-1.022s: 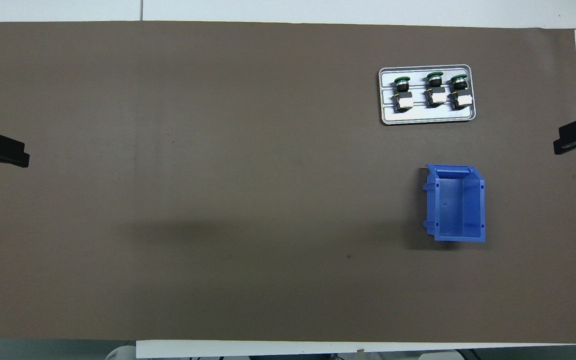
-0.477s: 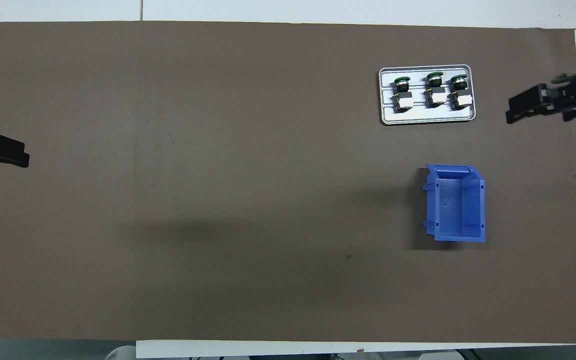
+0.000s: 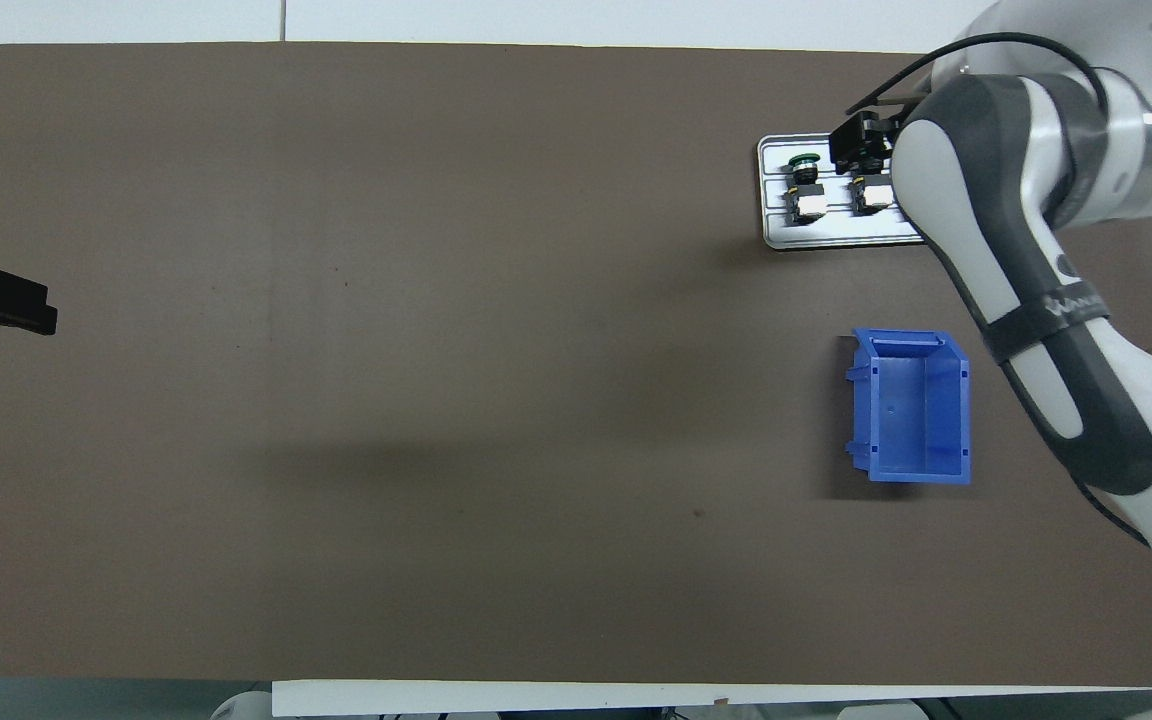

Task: Place and press button with both arms
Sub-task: 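Reach the right gripper to the metal tray and grasp a button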

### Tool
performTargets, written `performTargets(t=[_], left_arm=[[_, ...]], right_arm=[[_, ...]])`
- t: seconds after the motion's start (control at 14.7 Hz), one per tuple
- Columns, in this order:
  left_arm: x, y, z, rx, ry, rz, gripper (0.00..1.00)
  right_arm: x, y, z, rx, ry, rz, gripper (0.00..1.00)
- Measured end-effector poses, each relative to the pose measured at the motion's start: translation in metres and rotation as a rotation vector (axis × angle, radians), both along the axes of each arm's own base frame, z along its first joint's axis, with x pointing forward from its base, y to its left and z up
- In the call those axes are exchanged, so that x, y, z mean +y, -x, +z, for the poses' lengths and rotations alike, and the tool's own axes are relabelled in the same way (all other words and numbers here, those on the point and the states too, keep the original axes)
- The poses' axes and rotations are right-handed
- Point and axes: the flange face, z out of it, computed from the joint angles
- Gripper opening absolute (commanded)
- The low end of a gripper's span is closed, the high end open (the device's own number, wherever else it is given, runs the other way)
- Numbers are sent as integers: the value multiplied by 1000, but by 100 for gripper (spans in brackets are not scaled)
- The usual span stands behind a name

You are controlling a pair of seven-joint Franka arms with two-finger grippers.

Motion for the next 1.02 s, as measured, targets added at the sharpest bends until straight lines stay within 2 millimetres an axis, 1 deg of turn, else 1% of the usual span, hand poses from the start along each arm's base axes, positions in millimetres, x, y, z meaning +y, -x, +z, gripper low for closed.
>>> performTargets(t=[0.14, 0.27, 0.41, 0.61, 0.68, 0.82, 0.89, 0.95, 1.02], left_arm=[[-1, 0, 0, 0, 0, -1, 100], [-1, 0, -1, 2, 0, -2, 100], [-1, 0, -1, 3, 0, -3, 100], [-1, 0, -1, 3, 0, -3, 100], [-2, 0, -1, 3, 0, -3, 100], [-2, 0, -1, 3, -1, -4, 100], [-2, 0, -1, 3, -1, -4, 100], [-3, 0, -1, 3, -1, -5, 100], [-3, 0, -1, 3, -1, -5, 100]], right_arm=[[11, -7, -25, -11, -4, 13, 98], [16, -11, -45, -26, -7, 17, 96], [18, -10, -69, -33, -9, 18, 96], [15, -4, -101, -26, -5, 44, 95], [14, -2, -110, -27, -4, 52, 89], [13, 3, -123, -26, -1, 75, 72], [12, 4, -126, -23, 0, 81, 61], [12, 5, -128, -21, 1, 85, 46], [11, 5, -128, -21, 2, 88, 14]])
